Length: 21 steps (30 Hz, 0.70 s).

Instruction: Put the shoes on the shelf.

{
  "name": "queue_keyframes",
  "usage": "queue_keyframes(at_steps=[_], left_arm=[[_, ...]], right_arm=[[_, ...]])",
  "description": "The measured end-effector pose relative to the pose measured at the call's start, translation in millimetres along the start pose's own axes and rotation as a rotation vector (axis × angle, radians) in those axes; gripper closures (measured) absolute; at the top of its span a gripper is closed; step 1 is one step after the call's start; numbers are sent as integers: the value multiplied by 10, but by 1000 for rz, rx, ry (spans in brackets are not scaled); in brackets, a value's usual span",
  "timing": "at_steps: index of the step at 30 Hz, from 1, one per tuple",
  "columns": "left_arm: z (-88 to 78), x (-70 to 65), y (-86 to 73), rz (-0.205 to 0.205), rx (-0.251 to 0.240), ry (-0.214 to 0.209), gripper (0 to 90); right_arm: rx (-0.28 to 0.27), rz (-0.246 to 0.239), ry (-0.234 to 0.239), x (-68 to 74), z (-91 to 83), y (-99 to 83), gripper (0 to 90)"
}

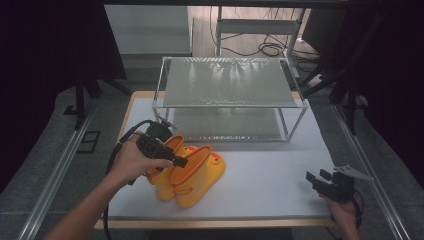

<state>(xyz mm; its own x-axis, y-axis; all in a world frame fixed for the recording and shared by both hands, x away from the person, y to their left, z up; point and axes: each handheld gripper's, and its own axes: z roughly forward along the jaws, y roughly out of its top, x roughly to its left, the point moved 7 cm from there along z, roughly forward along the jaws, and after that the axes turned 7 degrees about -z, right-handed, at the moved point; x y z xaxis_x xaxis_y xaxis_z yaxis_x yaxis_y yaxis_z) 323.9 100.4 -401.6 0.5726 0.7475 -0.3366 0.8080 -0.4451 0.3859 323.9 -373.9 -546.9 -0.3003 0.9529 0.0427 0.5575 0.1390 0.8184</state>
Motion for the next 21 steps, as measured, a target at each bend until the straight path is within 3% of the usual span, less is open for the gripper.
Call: queue_keyframes(at_steps=[10, 12, 14, 21], left_arm=[[97, -19, 31, 2, 19, 45, 501], [97, -17, 31, 5, 12, 51, 552], [86, -14, 28, 4, 6, 42, 663], [77, -1, 27, -9, -8, 17, 784]], right_arm=[[-4, 2, -2, -13, -11, 2, 378], [-3, 2, -1, -13, -7, 1, 378], [3, -2, -1, -12, -5, -5, 378], [0, 0, -1, -7, -1, -3, 379]])
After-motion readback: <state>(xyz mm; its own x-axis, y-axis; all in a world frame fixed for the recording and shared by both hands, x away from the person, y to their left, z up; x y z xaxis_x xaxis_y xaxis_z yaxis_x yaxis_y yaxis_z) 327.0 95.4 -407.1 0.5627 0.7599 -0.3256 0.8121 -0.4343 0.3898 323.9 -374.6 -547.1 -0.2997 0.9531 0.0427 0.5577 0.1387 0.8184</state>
